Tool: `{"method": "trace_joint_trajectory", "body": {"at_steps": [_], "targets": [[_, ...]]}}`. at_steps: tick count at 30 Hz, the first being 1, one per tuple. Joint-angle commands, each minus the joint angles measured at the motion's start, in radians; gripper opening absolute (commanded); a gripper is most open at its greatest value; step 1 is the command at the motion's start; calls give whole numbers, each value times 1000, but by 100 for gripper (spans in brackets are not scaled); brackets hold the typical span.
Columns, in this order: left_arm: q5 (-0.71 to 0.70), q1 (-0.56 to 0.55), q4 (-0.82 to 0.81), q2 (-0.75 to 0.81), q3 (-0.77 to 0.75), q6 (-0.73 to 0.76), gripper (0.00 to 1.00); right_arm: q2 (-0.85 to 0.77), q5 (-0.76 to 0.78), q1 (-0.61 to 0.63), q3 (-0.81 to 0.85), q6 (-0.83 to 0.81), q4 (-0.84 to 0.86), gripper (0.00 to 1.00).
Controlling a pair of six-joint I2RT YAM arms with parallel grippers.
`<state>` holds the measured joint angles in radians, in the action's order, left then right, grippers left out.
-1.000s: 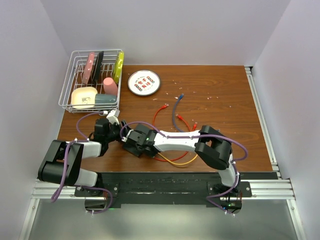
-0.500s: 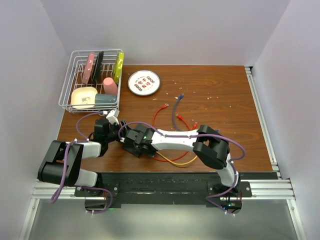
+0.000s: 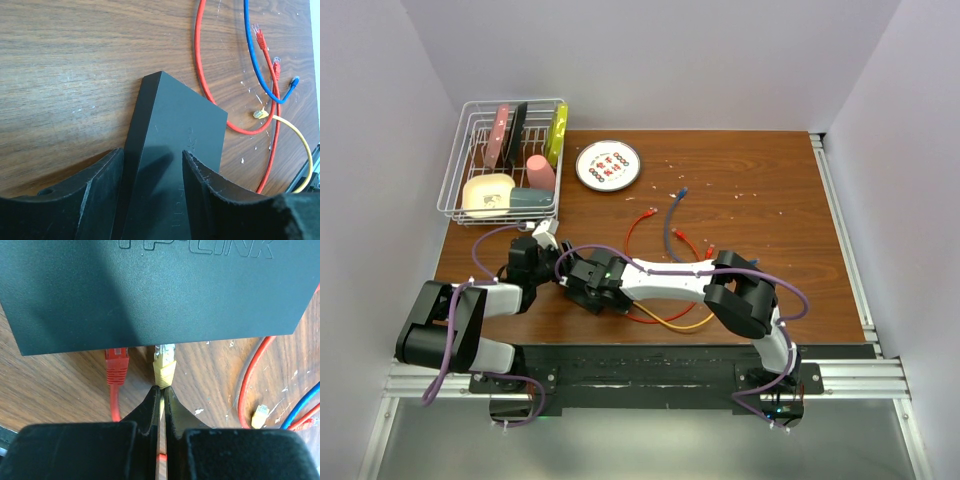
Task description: Insert the plug into the switch port
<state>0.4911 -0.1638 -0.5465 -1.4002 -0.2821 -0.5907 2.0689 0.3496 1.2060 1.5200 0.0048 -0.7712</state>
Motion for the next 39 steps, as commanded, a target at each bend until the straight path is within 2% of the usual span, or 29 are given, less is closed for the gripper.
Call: {"method": "trace_joint_trajectory", "body": {"at_steps": [1, 10, 15, 23, 29, 34, 37, 39], "targets": [[52, -5, -30, -3, 9, -18, 55, 16, 22, 10, 29, -49, 18, 0], [55, -5, -41, -5, 11, -24, 55, 39, 61, 18, 46, -43, 19, 0], [72, -5, -59, -3, 18, -32, 55, 34, 74, 24, 42, -29, 76, 0], [47, -5, -35, 30, 20, -27, 57, -29, 117, 27, -27, -12, 139, 0], [-18, -5, 32, 151, 20, 2, 67, -226, 54, 27, -191, 23, 258, 0], [-69, -5, 60, 312, 46, 19, 75, -335, 34, 27, -245, 31, 323, 0], [-56, -5, 45, 401, 69, 17, 76, -369, 42, 24, -256, 34, 348, 0], [13, -5, -18, 444, 93, 3, 75, -395, 42, 21, -262, 41, 368, 0]]}}
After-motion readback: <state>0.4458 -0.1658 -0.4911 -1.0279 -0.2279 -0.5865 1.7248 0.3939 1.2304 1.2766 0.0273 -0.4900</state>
